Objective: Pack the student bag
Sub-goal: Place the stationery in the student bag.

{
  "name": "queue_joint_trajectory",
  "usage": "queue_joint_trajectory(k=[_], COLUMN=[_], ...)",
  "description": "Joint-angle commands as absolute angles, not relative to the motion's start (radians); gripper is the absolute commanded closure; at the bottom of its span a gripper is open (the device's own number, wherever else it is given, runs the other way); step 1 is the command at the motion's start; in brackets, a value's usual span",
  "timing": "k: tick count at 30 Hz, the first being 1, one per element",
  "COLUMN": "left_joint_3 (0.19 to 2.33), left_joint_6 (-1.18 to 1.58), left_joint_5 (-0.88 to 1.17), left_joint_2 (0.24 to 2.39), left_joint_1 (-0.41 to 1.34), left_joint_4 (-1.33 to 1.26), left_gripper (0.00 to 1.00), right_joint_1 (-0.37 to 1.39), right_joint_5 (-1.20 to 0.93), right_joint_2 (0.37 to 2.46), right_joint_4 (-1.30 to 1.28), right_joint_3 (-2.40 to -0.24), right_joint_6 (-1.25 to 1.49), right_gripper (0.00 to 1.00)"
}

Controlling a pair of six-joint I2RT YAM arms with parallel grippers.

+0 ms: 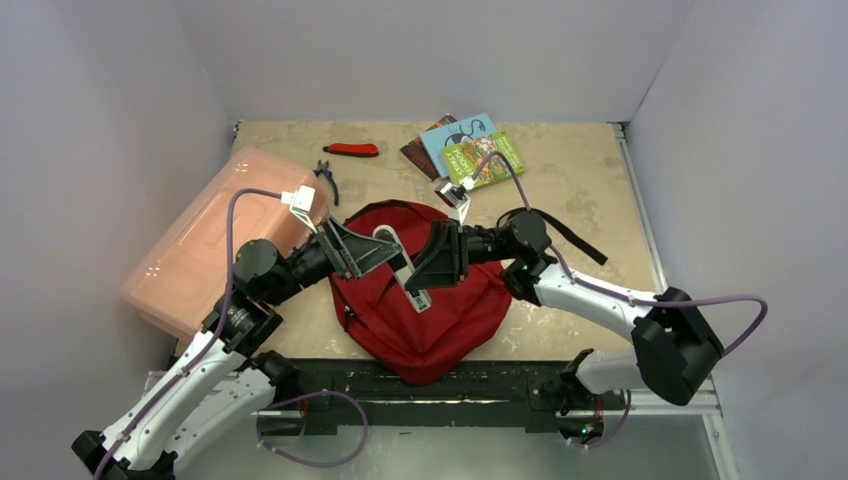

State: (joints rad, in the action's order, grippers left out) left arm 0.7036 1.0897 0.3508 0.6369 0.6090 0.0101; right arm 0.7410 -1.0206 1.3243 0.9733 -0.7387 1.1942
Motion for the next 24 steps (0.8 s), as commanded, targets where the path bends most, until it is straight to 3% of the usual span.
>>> queue_joint_trajectory(k=[1,7,14,16,20,23,24], left_joint_3=[0.682,0.664,0.664,0.681,0.736,0.806,0.824], left_joint_6=[1.11,1.12,1.083,1.053,0.97,0.881,0.848], left_joint_5=[0.355,0.38,0.33,0.315,0.275,0.249,0.239], left_joint_2=[0.633,0.625,0.578,0.572,0.568,0.59,0.598], left_joint_1=[0.606,0.606,0.605,0.606,0.606,0.606,0.606], left_joint_4=[-0.046,-0.09,-0.065,-0.039,0.064,0.191,0.229], left_gripper=[0.17,0.19,0.34,0.44,0.76,0.91,0.97], right_joint_1=[0.754,0.78,0.796,0.8,0.817,0.831,0.833], right_joint_5=[-0.95,-0.82,-0.819,-0.819,-0.827,-0.82,-0.813], right_joint_2=[1.328,1.368,1.397,1.397,1.385,1.355,1.347], right_joint_4=[1.15,1.207,1.252,1.251,1.176,1.04,0.982], right_joint_3=[-0.791,-0.793,-0.786,-0.781,-0.786,-0.8,-0.806], right_joint_6=[1.255,1.283,1.307,1.307,1.26,1.174,1.131], right_gripper=[1.0,1.0,1.0,1.0,1.0,1.0,0.92])
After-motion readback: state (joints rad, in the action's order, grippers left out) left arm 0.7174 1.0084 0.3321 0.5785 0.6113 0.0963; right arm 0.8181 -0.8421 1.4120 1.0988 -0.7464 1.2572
